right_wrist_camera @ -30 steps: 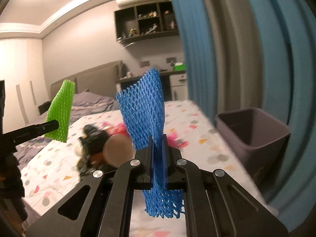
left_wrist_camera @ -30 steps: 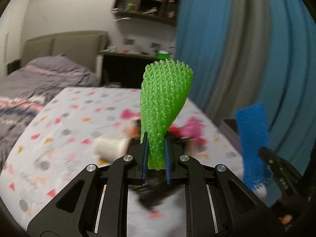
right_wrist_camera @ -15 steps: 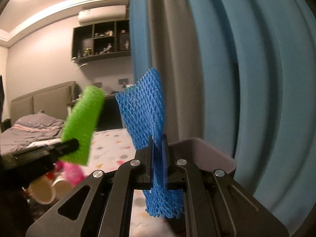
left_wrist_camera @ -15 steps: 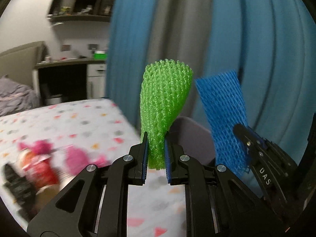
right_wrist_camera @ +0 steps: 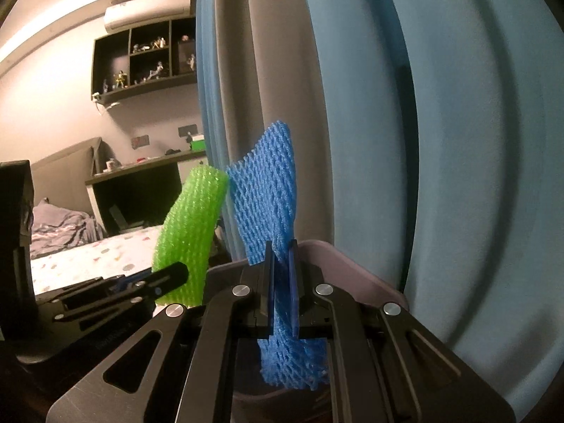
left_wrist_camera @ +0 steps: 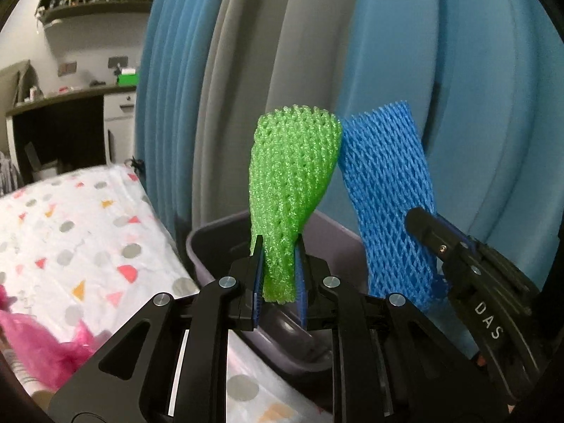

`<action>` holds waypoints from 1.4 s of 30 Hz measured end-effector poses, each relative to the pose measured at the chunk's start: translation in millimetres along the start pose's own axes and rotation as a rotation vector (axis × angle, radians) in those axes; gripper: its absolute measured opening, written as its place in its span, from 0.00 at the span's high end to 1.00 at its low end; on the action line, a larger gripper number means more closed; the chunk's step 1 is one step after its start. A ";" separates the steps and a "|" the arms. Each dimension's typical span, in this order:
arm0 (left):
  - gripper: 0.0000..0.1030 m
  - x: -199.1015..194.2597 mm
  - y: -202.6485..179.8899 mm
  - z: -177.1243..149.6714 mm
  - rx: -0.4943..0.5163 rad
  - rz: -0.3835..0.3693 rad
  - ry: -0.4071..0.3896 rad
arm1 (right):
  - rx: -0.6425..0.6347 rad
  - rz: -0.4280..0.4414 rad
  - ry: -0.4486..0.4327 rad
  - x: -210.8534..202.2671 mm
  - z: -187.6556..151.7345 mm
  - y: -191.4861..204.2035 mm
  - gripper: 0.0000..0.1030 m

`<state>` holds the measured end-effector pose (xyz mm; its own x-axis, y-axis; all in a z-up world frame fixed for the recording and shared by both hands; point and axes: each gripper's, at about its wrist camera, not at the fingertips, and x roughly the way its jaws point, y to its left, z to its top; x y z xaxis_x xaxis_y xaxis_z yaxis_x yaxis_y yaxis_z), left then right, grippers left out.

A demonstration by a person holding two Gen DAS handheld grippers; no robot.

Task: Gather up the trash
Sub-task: 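Carry both nets over the grey bin and open both tools to drop them, then move both tools back over the pile of black bags and cups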

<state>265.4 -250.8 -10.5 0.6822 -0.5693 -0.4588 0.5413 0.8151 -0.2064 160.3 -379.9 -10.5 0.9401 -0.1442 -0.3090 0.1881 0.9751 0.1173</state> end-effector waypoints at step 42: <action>0.06 18.3 24.9 -35.7 -0.094 0.154 0.042 | 0.059 -0.094 0.160 48.5 -10.0 -20.7 0.45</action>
<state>273.8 -237.1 -54.9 0.7316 -0.4334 -0.5262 0.3821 0.8999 -0.2100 199.2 -405.4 -37.3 0.8612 -0.2010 -0.4668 0.2940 0.9463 0.1349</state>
